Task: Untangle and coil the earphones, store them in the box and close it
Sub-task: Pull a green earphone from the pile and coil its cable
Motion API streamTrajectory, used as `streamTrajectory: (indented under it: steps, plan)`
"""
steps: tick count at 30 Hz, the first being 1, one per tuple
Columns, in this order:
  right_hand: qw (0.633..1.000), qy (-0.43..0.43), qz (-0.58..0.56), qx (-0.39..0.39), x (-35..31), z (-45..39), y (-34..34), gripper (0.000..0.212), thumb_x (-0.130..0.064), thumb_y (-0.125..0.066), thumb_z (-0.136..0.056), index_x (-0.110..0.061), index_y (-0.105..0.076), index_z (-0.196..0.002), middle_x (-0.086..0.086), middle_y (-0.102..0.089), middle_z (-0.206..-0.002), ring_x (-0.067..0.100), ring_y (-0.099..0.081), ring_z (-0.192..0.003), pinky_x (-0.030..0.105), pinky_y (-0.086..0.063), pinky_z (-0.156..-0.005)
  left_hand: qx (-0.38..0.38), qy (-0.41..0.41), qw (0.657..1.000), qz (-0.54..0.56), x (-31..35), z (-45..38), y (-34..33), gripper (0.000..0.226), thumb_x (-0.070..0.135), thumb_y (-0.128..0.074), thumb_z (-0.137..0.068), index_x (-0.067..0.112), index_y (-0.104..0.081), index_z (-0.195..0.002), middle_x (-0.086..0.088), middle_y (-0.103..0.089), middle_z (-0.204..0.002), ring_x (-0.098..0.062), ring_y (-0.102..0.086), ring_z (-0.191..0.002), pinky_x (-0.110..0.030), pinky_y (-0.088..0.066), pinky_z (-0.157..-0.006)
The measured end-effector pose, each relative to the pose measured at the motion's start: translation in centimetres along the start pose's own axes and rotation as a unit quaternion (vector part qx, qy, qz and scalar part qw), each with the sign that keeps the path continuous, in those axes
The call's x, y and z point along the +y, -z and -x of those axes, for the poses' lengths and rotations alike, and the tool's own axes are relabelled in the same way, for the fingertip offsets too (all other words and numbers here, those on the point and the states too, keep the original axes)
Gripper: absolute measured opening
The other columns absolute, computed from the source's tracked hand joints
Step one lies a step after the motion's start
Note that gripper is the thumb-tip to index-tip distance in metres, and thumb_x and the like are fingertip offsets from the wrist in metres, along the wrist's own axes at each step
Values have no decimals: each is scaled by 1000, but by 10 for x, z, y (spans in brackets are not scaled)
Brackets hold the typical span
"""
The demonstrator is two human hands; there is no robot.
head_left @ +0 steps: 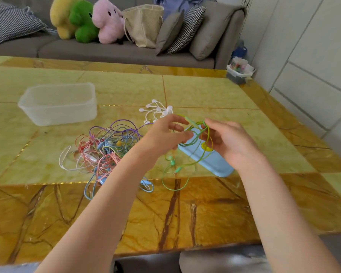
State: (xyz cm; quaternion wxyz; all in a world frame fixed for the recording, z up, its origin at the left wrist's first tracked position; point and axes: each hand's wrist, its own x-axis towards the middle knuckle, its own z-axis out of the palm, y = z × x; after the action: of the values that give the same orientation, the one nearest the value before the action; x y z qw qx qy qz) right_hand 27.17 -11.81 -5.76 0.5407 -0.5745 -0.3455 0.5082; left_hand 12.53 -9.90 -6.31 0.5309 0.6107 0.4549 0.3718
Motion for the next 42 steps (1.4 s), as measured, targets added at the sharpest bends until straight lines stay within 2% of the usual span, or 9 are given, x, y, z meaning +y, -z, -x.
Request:
streamTrajectory:
  steps: [4,9,15,22,28,33,37,40,42]
  plan:
    - [999,0,-47,-8,1,2,-7,23,-10,-54,-92,-10,-60,-69,-4,-65,-53,8,-61,-54,20,-42,-54,54,-31,990,-125,-8,-3,-1,7,12,-64,-85,17,-59,-85,7,-58,-79,-3,-48,-49,-15,-38,-50]
    - [987,-33,-159,-6,-2,0,-9,21,-12,-52,-93,-6,-57,-74,1,-52,-51,10,-49,-46,17,-43,-42,84,-4,996,-7,-10,-5,3,17,7,-65,-85,15,-57,-73,3,-58,-60,1,-60,-48,-12,-38,-41]
    - [999,9,-38,-32,-2,4,-18,21,-8,-49,-95,-11,-50,-74,2,-44,-55,10,-41,-48,15,-22,-30,129,-2,976,174,-9,-7,6,20,-5,-55,-89,12,-55,-77,-6,-52,-76,-4,-62,-53,-16,-53,-58]
    - [988,-9,97,-124,-5,11,-10,10,-15,-69,-81,-16,-63,-88,-4,-52,-65,6,-34,-46,13,-18,-33,196,-121,959,-163,-11,-3,16,6,16,-41,-99,14,-47,-99,14,-51,-85,-19,-69,-63,-37,-53,-70]
    - [963,107,244,36,7,-3,-3,21,-6,-64,-83,-17,-61,-65,2,-64,-62,10,-46,-46,16,-31,-36,191,-74,921,-330,-16,-3,28,23,21,-44,-97,8,-54,-113,-9,-63,-110,-32,-58,-96,-34,-39,-73]
    - [932,116,343,7,6,-5,-1,10,-6,-67,-81,-16,-70,-82,-4,-60,-69,9,-52,-63,15,-38,-54,115,28,980,-157,-7,-5,29,28,23,-41,-98,17,-54,-122,3,-57,-90,-13,-50,-71,-24,-36,-56]
    - [868,157,467,59,6,-2,0,10,-12,-65,-85,-8,-73,-89,8,-68,-81,18,-55,-71,15,-35,-52,129,53,990,-6,-1,-4,30,24,27,-41,-97,24,-61,-108,4,-55,-92,-16,-54,-87,-25,-39,-68]
    - [874,204,421,130,3,-5,6,11,-15,-63,-86,-9,-72,-88,2,-63,-74,12,-52,-68,19,-32,-53,96,110,979,144,5,0,35,19,22,-44,-95,18,-62,-90,-2,-62,-99,-18,-62,-83,-33,-45,-84]
    - [903,215,340,149,1,-8,11,9,-15,-64,-85,-10,-71,-85,-4,-59,-67,5,-52,-62,11,-35,-54,78,97,984,129,8,1,39,16,12,-44,-94,14,-60,-92,-4,-64,-94,-18,-63,-80,-28,-47,-80]
